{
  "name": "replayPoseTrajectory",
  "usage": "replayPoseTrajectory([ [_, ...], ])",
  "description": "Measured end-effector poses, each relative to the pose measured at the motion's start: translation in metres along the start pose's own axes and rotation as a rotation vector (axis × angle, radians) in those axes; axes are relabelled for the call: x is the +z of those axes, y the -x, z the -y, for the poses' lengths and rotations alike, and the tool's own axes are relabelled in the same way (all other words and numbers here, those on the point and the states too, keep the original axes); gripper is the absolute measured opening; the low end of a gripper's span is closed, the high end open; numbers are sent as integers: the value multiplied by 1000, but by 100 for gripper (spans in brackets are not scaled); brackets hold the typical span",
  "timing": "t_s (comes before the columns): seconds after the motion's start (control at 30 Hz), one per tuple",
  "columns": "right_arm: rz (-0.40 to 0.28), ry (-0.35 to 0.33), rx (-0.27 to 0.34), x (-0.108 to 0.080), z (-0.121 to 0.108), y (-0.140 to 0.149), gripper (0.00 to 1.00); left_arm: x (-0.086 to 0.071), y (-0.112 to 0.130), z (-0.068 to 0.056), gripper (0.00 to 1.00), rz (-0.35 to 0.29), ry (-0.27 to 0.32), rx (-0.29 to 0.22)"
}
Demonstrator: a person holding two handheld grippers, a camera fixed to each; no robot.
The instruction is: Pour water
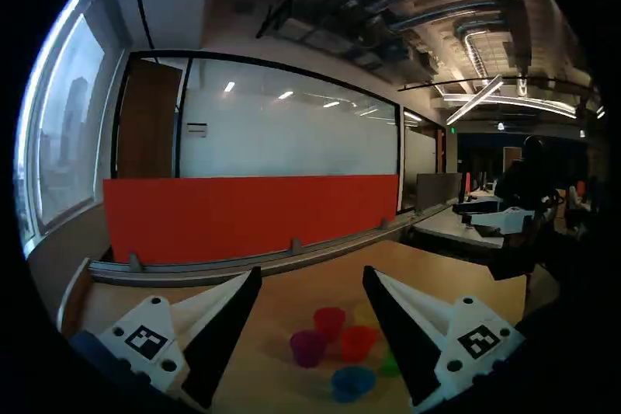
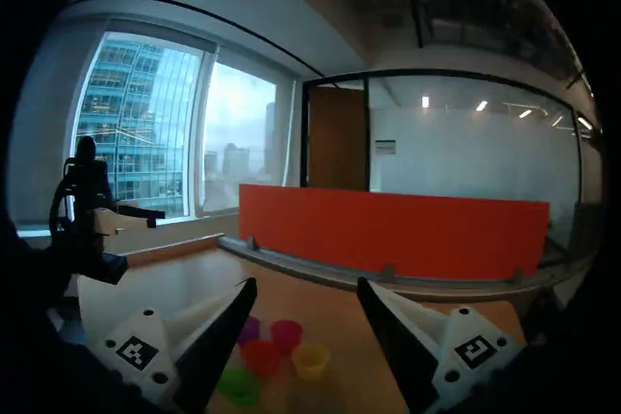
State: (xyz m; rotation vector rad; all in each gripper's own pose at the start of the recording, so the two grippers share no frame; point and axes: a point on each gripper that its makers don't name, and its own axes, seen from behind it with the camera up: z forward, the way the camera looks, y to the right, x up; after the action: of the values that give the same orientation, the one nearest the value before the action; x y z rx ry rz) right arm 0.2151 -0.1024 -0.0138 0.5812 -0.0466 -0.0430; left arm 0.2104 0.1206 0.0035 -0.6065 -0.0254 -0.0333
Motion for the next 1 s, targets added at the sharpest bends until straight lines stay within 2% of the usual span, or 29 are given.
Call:
replayPoseTrajectory([
  [0.17, 9, -54, -9, 0, 10, -2, 100, 0, 1, -13, 97, -2, 54, 26],
  [0.37, 56, -113, -17, -2, 21, 6, 100, -2, 13, -21, 97, 36, 99, 43],
  [0.87, 176, -208, -37, -13, 41, 53, 100, -2, 64, -30, 97, 136, 164, 20],
  [1.0, 199, -218, -49, -17, 43, 67, 100, -1, 79, -32, 97, 163, 175, 29],
])
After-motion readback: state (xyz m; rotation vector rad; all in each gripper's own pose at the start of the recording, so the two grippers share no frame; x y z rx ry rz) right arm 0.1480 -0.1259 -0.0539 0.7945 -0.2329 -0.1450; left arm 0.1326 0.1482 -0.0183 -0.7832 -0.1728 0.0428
